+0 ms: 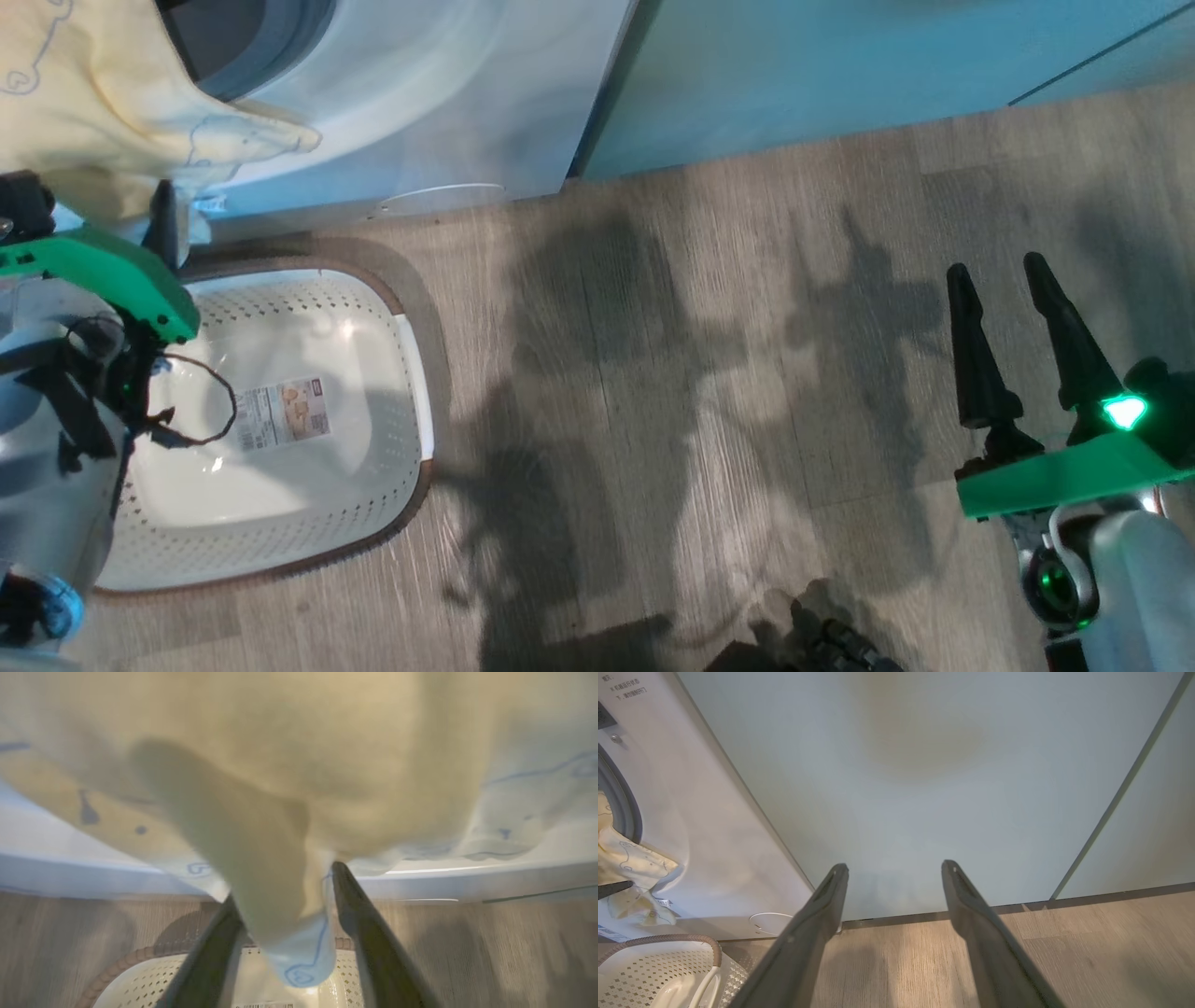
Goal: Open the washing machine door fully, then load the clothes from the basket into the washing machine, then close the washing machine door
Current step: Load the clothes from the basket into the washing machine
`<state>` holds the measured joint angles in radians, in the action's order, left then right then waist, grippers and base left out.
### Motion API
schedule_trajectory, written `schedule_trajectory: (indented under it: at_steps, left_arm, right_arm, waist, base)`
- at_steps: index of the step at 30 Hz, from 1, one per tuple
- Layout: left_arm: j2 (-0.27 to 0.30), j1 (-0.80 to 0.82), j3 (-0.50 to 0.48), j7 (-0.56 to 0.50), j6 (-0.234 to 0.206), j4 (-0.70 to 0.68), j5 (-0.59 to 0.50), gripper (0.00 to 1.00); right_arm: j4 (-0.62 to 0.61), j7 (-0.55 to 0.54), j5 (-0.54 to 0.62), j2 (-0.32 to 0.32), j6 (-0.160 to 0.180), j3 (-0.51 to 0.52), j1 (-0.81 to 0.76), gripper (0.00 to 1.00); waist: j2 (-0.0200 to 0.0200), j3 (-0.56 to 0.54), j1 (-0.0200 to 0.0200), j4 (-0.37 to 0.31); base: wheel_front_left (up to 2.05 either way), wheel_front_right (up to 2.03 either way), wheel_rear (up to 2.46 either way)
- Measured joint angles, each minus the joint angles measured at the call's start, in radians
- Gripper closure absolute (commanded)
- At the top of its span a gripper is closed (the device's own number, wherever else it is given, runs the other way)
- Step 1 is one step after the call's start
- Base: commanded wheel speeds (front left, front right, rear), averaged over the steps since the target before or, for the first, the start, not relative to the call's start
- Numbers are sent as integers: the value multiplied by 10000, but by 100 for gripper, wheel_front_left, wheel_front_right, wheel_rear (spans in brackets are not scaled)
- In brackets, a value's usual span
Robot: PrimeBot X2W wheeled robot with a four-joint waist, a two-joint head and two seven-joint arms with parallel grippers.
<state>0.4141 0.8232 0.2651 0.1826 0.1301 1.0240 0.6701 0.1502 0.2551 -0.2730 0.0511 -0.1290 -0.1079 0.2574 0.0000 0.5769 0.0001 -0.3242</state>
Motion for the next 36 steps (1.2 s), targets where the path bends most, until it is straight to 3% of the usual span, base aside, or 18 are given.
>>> schedule_trajectory:
  at_steps: [2,3,16,31,36]
  left_arm:
    - [142,28,376,125,0,-148,134,95]
    - [180,47,514,213,0,-188,196,100]
    - [731,84,2255,656,0,-1131,830,100]
    - [1402,-370,2541,675,0,-3047,1012,100]
    - [1743,497,2617,81,0,-3089,1269,100]
  right_arm:
    - [2,0,0,-4,0,-8,32,0]
    - [8,0,0,-4,0,-8,50,0]
    - [96,0,4,-15,0,36,119,0]
    - [263,0,19,23,0,92,-658,0]
    - [268,0,15,36,0,-4,-677,0]
  waist:
    - [0,36,-1,9]
    - [0,38,0,24]
    - [0,-625,-1,246]
    - [1,-2157,-2,592]
    - [0,-2047,-2,488]
  base:
    - [0,0,0]
    - [0,0,0]
    - [0,0,0]
    - [0,0,0]
    - [0,0,0]
